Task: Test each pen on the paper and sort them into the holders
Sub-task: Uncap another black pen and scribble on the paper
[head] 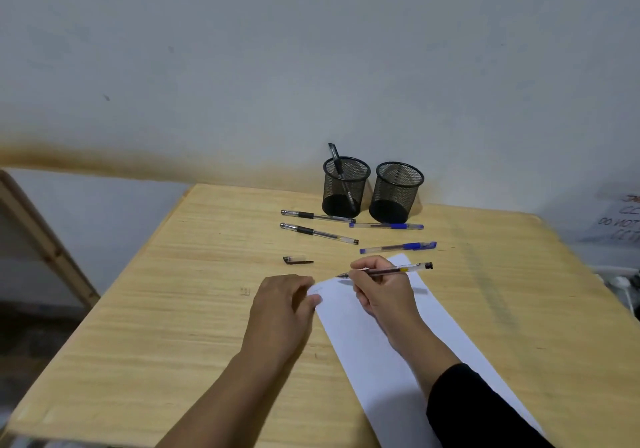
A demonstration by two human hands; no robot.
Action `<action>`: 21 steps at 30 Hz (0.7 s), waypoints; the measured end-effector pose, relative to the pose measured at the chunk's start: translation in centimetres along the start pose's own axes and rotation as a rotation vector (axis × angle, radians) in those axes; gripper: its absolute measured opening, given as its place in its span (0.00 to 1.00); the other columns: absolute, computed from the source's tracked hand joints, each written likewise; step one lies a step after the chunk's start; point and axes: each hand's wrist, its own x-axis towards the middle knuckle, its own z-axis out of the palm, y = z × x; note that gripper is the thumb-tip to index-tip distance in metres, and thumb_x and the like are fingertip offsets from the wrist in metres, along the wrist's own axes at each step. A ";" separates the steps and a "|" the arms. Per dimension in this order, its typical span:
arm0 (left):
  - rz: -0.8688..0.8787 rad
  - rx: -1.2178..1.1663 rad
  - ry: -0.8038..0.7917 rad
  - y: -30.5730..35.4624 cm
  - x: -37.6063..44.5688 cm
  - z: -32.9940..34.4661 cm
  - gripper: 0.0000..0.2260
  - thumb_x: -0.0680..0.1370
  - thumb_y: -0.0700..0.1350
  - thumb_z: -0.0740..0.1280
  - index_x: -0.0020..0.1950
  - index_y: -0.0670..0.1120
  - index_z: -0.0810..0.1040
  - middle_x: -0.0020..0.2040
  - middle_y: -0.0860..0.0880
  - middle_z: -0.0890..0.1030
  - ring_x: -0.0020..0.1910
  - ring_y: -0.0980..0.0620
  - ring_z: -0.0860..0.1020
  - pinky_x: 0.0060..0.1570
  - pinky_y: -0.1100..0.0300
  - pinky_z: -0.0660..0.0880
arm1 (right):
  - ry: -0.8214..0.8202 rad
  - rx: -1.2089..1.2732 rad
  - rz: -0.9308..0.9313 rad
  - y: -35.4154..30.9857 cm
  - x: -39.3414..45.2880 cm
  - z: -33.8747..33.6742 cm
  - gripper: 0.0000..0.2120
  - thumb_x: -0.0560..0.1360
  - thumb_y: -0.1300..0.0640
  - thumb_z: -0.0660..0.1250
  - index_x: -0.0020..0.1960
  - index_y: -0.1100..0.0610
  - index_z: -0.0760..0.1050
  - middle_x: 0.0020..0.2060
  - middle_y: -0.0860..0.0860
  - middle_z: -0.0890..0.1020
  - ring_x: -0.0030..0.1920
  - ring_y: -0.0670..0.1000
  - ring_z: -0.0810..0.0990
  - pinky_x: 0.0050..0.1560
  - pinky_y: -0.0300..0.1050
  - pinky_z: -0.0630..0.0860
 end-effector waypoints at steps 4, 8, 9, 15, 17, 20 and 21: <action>0.012 0.024 0.009 -0.5 0.0 0.3 0.12 0.73 0.49 0.68 0.55 0.50 0.80 0.55 0.55 0.81 0.59 0.55 0.71 0.53 0.69 0.60 | 0.010 -0.202 -0.078 0.2 0.3 0.8 0.05 0.73 0.61 0.66 0.41 0.52 0.79 0.30 0.49 0.80 0.32 0.48 0.75 0.35 0.41 0.71; 0.019 0.025 0.026 -0.6 0.0 0.4 0.12 0.73 0.49 0.68 0.55 0.50 0.80 0.55 0.55 0.81 0.59 0.55 0.71 0.54 0.70 0.60 | 0.012 -0.403 -0.183 0.4 0.6 1.3 0.03 0.74 0.59 0.64 0.43 0.53 0.76 0.33 0.47 0.79 0.37 0.46 0.77 0.36 0.35 0.72; 0.019 0.025 0.030 -0.6 0.1 0.5 0.12 0.73 0.49 0.68 0.55 0.50 0.80 0.55 0.55 0.81 0.59 0.56 0.71 0.54 0.70 0.60 | -0.001 -0.432 -0.207 0.5 0.5 1.3 0.03 0.75 0.59 0.64 0.42 0.54 0.75 0.34 0.47 0.79 0.37 0.45 0.77 0.35 0.31 0.71; 0.022 0.023 0.036 -0.8 0.1 0.6 0.12 0.73 0.49 0.68 0.56 0.50 0.79 0.55 0.55 0.80 0.59 0.57 0.70 0.54 0.71 0.59 | -0.032 -0.473 -0.285 0.6 0.1 1.4 0.05 0.75 0.60 0.64 0.41 0.54 0.73 0.32 0.47 0.78 0.35 0.43 0.76 0.32 0.25 0.69; 0.023 0.024 0.037 -0.7 0.1 0.6 0.12 0.73 0.49 0.68 0.56 0.50 0.80 0.54 0.55 0.80 0.59 0.57 0.71 0.53 0.70 0.59 | -0.033 -0.478 -0.294 0.7 0.1 1.4 0.05 0.75 0.60 0.63 0.41 0.54 0.73 0.32 0.47 0.78 0.35 0.43 0.76 0.32 0.25 0.70; 0.021 0.023 0.037 -0.6 0.0 0.6 0.12 0.73 0.49 0.67 0.56 0.50 0.79 0.54 0.55 0.80 0.59 0.57 0.70 0.52 0.70 0.59 | -0.039 -0.502 -0.302 0.7 0.1 1.5 0.04 0.75 0.60 0.63 0.42 0.55 0.73 0.32 0.48 0.78 0.34 0.44 0.76 0.31 0.26 0.69; 0.021 0.026 0.039 -0.6 0.0 0.6 0.12 0.73 0.49 0.67 0.56 0.50 0.79 0.54 0.56 0.80 0.59 0.57 0.70 0.52 0.71 0.59 | -0.041 -0.515 -0.302 0.7 0.2 1.5 0.04 0.76 0.59 0.63 0.42 0.55 0.73 0.32 0.49 0.78 0.34 0.44 0.75 0.30 0.25 0.69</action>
